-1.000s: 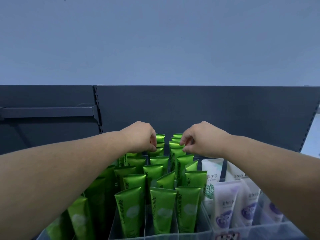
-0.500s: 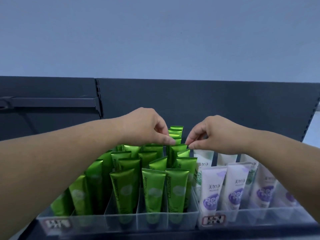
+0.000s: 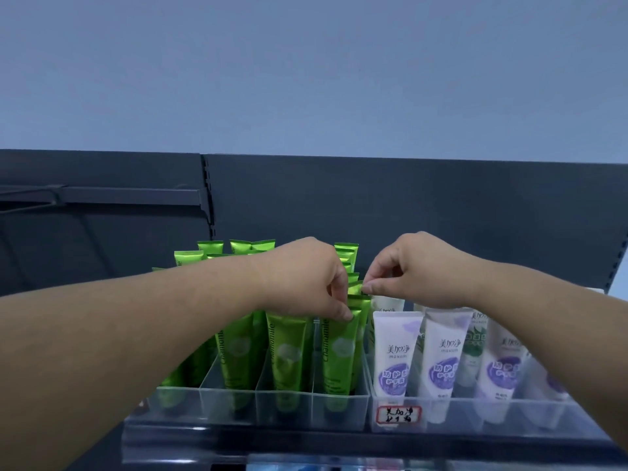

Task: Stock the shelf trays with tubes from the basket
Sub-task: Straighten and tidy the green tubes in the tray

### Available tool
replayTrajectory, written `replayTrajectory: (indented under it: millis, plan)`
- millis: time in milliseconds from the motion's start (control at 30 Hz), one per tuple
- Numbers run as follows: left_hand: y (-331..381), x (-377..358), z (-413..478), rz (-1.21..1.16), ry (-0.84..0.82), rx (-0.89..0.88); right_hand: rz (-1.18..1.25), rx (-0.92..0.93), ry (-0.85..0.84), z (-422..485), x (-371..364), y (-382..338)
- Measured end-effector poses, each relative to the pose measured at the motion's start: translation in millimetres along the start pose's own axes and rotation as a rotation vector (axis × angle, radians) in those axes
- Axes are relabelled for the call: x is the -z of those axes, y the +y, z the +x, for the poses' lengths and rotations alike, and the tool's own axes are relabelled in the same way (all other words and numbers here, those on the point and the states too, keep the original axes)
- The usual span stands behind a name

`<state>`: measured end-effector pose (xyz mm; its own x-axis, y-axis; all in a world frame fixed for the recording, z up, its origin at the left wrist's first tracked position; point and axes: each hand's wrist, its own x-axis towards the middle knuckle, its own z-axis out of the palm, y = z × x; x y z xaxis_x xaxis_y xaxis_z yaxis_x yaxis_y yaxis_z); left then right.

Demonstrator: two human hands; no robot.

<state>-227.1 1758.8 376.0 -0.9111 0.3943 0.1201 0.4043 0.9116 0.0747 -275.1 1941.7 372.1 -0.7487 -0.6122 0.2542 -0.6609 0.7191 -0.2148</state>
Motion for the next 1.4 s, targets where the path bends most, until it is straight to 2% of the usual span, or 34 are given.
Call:
replayTrajectory:
  millis: [333,467,567,667,867,967,1400]
  plan:
    - [11,-6,3,-0.086,0.046,0.054,0.004,0.017,0.009,-6,-4,3]
    - [7,-1,-4,-0.213,0.066,0.066,0.040,0.029,0.041,-4,-6,1]
    - [-4,0,-11,-0.266,0.194,0.122,0.069,0.036,0.053,-3,-8,2]
    - [-14,0,-16,-0.205,0.288,0.228,0.010,0.031,0.007,3,-8,3]
    - [-9,-2,-2,-0.021,0.162,0.180,-0.073,0.051,-0.067,18,-11,-5]
    - [-7,-5,5,-0.017,0.128,0.158,-0.124,0.051,-0.069,25,-17,-4]
    - [-11,-10,7,-0.057,0.135,0.146,-0.052,0.018,-0.038,28,-20,0]
